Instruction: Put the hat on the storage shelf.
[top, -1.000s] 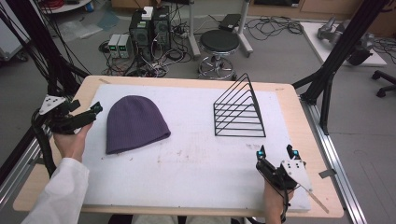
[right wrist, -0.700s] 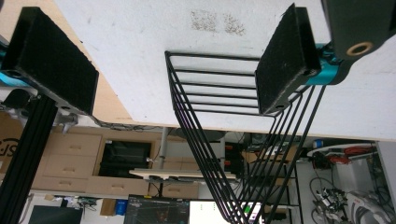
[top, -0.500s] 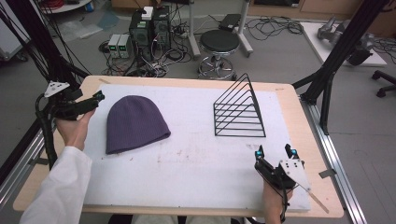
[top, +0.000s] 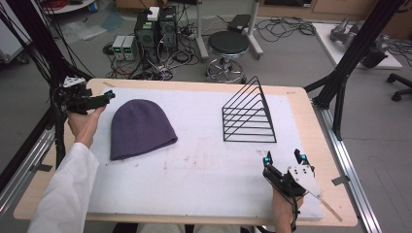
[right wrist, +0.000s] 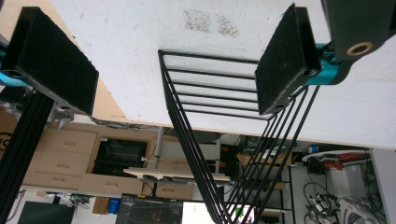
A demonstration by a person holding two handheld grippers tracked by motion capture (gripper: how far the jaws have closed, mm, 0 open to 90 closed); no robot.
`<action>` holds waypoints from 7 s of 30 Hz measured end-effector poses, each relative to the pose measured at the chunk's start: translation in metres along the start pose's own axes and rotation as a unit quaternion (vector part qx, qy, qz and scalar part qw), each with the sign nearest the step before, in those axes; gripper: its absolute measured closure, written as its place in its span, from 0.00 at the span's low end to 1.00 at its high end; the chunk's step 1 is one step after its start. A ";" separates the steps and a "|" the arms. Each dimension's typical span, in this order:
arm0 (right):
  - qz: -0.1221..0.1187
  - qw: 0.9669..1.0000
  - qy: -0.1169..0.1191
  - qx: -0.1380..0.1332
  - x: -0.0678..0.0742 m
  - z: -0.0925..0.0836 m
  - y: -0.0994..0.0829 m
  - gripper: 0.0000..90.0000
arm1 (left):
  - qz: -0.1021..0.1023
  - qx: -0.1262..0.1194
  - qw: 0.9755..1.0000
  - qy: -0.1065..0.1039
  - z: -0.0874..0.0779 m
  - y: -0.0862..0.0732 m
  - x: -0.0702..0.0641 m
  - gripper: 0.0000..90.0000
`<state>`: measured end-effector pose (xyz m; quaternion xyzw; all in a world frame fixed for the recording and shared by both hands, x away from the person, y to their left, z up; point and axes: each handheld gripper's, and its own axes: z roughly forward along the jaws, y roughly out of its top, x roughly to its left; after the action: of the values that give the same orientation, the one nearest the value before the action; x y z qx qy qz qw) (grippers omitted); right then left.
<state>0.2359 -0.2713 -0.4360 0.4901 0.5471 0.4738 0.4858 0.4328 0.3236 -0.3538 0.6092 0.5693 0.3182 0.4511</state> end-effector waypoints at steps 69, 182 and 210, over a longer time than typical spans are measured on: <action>-0.002 1.000 0.007 0.013 0.000 -0.001 -0.001 0.14 | -0.027 0.227 0.973 -0.040 0.074 -0.053 -0.014 0.83; 0.088 0.894 0.430 -0.093 0.137 0.020 0.052 0.32 | 0.194 -0.347 0.863 -0.313 -0.184 -0.036 -0.203 0.82; 0.079 0.959 0.268 -0.047 0.097 0.023 0.094 0.85 | 0.203 -0.319 0.876 -0.300 -0.129 0.003 -0.224 0.83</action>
<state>0.2612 -0.1667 -0.3508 0.3637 0.5937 0.6497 0.3050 0.2846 0.1280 -0.2721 0.6009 0.1381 0.3685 0.6958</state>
